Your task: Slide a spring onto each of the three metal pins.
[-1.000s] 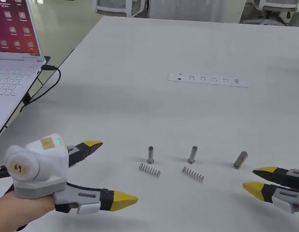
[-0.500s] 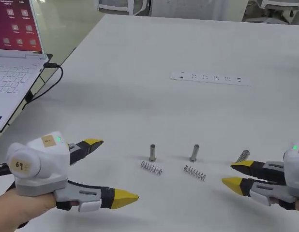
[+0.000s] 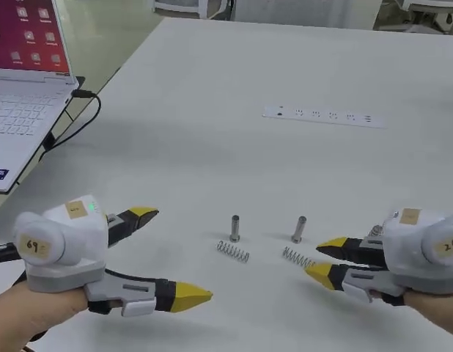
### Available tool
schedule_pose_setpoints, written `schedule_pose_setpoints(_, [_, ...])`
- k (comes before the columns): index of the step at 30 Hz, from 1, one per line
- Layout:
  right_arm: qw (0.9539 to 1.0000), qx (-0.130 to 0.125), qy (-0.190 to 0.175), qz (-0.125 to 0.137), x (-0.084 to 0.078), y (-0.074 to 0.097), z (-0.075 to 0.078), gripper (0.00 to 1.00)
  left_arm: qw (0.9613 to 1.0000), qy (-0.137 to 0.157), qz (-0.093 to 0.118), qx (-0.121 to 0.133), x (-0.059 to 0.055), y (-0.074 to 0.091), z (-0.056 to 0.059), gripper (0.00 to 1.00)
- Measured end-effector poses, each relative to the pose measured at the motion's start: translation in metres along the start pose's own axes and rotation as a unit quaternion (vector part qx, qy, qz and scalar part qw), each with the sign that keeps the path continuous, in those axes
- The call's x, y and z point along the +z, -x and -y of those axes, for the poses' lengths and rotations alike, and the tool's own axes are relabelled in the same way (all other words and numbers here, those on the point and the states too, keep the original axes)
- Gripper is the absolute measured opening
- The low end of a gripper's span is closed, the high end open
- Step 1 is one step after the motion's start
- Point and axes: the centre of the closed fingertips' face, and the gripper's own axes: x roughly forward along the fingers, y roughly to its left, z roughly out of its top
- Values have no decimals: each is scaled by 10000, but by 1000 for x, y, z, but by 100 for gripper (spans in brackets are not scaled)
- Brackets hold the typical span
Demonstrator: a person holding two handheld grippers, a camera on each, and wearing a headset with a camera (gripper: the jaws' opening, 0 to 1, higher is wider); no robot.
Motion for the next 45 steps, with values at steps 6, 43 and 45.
schedule_pose_setpoints(6, [9999, 0, 37, -109, -4, -7, 2, 21, 10000, 5, 26, -1, 1, 0, 0, 98])
schedule_pose_setpoints(43, [9986, 24, 241, -465, -16, -23, 4, 8, 10000, 11, -31, -19, -1, 3, 1, 98])
schedule_pose_setpoints(45, [9989, 33, 264, -395, -11, -20, 3, 8, 10000, -6, -22, -24, 0, 3, 2, 98])
